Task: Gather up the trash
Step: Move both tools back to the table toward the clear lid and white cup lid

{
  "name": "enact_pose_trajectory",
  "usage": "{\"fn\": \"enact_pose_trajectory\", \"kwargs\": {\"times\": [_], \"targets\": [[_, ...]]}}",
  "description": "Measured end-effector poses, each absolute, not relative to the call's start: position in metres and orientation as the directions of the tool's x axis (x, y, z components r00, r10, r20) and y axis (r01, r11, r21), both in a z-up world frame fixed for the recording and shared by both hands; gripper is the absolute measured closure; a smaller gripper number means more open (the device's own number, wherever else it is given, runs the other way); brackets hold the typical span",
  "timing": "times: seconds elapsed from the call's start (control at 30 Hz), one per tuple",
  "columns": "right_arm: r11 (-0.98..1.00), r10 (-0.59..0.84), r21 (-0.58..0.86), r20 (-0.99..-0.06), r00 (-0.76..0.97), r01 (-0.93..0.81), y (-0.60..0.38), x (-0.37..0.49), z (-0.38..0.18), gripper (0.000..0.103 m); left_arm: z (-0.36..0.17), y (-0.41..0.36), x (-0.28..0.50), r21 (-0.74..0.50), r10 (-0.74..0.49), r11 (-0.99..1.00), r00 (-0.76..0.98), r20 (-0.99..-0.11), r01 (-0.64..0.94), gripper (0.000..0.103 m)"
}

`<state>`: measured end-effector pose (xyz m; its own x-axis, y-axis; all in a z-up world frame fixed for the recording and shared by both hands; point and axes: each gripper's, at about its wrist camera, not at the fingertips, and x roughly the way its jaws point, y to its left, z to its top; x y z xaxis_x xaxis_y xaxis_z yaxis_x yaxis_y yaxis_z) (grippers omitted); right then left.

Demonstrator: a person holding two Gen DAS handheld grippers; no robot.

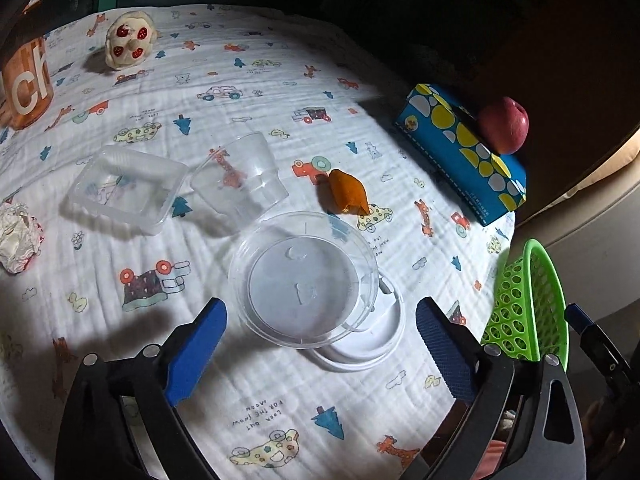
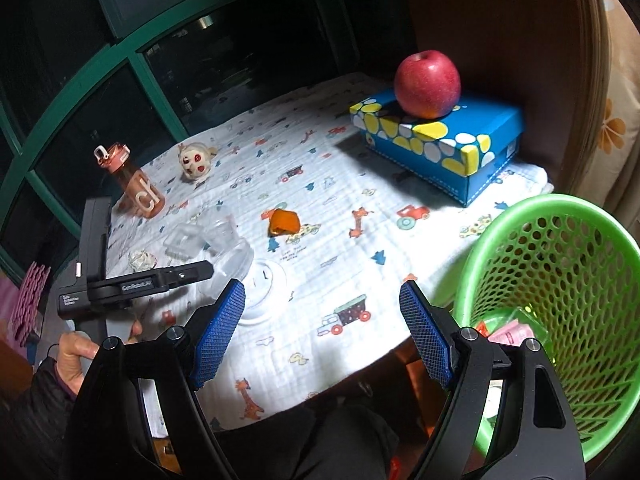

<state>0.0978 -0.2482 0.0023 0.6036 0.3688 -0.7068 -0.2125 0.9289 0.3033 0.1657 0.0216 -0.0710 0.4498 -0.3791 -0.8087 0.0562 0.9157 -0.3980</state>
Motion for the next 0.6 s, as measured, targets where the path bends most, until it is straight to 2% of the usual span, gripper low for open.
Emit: {"fn": "enact_pose_trajectory", "kwargs": {"times": [0.6], "targets": [[0.922, 0.388, 0.312, -0.733, 0.558, -0.23, -0.232, 0.111, -0.015, 0.024, -0.09, 0.014, 0.187, -0.418, -0.413, 0.905, 0.387, -0.824, 0.077, 0.007]]}}
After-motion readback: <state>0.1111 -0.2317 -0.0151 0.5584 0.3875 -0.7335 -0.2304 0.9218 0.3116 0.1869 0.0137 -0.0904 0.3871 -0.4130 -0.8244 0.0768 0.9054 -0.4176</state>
